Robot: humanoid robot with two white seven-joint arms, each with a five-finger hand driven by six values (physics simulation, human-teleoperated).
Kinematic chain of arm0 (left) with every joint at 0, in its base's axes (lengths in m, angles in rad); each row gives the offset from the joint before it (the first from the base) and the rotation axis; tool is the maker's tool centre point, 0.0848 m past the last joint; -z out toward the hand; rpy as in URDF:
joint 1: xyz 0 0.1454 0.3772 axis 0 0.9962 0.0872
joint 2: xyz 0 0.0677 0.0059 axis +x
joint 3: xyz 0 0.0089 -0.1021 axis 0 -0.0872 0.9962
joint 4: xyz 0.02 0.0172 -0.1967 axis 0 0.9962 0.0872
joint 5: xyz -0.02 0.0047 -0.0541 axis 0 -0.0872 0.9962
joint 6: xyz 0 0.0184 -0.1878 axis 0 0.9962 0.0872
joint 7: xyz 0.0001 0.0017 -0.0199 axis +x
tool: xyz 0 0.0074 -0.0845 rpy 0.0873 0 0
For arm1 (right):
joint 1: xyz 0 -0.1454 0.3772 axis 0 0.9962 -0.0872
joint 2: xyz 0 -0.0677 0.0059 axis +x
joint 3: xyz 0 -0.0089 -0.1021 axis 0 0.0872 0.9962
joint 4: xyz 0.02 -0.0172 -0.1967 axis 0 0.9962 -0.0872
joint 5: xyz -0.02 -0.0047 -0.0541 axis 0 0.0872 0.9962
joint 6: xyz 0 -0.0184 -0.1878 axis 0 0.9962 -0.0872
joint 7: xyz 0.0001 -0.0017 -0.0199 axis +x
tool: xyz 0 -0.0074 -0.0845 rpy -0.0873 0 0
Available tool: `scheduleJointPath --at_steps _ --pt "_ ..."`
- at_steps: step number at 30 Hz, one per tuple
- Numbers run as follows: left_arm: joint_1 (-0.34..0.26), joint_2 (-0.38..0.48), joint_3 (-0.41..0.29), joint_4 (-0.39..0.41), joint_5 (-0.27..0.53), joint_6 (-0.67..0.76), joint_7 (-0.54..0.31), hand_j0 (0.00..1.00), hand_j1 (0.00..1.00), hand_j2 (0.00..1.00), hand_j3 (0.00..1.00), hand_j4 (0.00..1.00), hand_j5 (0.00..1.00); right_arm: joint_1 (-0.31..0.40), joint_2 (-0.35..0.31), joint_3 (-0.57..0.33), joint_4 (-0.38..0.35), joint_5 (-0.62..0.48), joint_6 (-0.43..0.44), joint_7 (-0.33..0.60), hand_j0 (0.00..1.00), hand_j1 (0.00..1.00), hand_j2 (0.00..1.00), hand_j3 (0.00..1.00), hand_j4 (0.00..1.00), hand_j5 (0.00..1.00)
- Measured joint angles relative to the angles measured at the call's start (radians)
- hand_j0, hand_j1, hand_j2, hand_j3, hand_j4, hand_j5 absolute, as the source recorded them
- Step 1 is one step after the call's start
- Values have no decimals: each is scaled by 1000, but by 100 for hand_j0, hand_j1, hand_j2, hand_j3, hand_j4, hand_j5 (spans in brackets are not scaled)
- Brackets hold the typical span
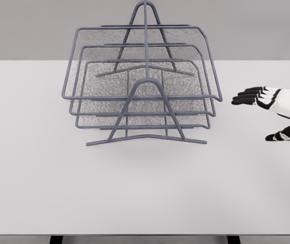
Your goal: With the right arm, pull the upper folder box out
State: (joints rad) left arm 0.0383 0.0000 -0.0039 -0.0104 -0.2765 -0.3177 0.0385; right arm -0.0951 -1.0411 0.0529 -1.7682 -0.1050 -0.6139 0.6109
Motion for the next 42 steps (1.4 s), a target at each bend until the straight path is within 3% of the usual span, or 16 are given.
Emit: scheduleJointPath --at_steps 4,5,7,11,13,15,19,21,25,26,28,29,42 --pt "0 0 0 0 0 0 0 100 100 100 100 100 100 -17 1 1 2 6 0 0 100 100 100 100 100 100" --pt "0 0 0 0 0 0 0 100 100 100 100 100 100 -89 1 -1 3 41 1 -3 100 100 100 100 100 100" --pt "0 0 0 0 0 0 0 100 100 100 100 100 100 -141 38 -3 3 143 2 -4 100 100 100 100 100 100" --pt "0 0 0 0 0 0 0 100 100 100 100 100 100 -150 97 -5 6 285 59 -2 100 100 100 100 100 100" --pt "0 0 0 0 0 0 0 100 100 100 100 100 100 -216 116 -1 42 318 45 -1 100 100 100 100 100 100" --pt "0 0 0 0 0 0 0 100 100 100 100 100 100 -230 132 1 113 336 23 -1 100 100 100 100 100 100" --pt "0 0 0 0 0 0 0 100 100 100 100 100 100 -261 151 7 187 354 6 -1 100 100 100 100 100 100" --pt "0 0 0 0 0 0 0 100 100 100 100 100 100 -330 156 50 228 354 4 -1 100 100 100 100 100 100" --pt "0 0 0 0 0 0 0 100 100 100 100 100 100 -347 160 109 278 357 1 0 100 100 100 100 100 100" --pt "0 0 0 0 0 0 0 100 100 100 100 100 100 -368 161 117 283 357 1 0 100 100 100 100 100 100" --pt "0 0 0 0 0 0 0 100 100 100 100 100 100 -499 161 169 288 355 2 0 100 100 100 100 100 100" --pt "0 0 0 0 0 0 0 100 100 100 100 100 100 -515 162 201 291 354 2 0 100 100 100 100 100 100" --pt "0 0 0 0 0 0 0 100 100 100 100 100 100 -589 200 351 287 354 0 0 100 100 100 100 100 100"
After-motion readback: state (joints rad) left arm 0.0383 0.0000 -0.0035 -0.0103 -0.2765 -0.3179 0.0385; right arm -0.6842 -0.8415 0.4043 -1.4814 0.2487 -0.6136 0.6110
